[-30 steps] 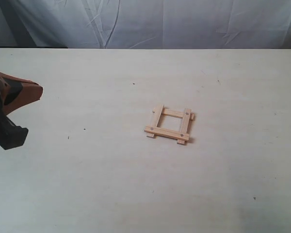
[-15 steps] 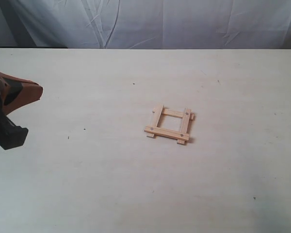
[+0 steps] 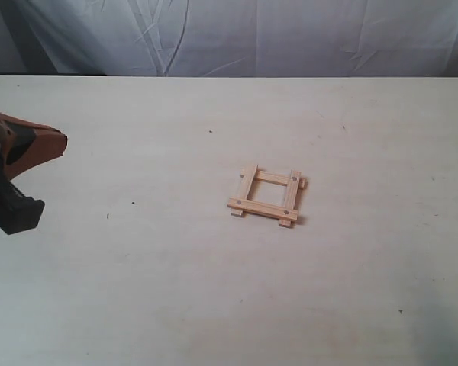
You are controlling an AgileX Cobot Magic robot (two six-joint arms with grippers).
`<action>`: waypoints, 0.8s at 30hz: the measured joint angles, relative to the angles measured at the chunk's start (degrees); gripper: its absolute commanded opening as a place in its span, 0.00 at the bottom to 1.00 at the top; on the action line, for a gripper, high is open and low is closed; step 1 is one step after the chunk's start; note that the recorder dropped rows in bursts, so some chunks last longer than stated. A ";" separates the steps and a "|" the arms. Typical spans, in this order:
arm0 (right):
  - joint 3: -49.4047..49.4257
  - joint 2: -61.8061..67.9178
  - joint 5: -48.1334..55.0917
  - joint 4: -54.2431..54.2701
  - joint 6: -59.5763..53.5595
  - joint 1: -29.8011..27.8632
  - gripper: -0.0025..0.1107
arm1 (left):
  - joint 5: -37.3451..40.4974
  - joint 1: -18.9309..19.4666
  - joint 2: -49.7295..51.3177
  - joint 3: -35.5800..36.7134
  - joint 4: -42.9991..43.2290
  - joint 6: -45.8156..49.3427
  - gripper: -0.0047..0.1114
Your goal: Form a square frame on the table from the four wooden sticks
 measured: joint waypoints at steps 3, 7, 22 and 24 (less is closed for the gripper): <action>0.99 0.00 -0.24 0.31 0.00 0.00 0.02 | 0.00 0.00 0.00 0.00 0.00 0.00 0.04; 0.99 0.00 -0.22 0.42 0.00 0.00 0.02 | 0.00 0.00 0.00 0.00 0.00 0.00 0.04; 0.99 0.00 -0.35 0.42 0.00 0.00 0.02 | -0.27 2.83 -3.41 0.97 -1.45 0.00 0.04; 0.99 0.00 -0.35 0.42 0.00 0.00 0.02 | -0.67 7.29 -6.96 3.35 -4.65 0.00 0.04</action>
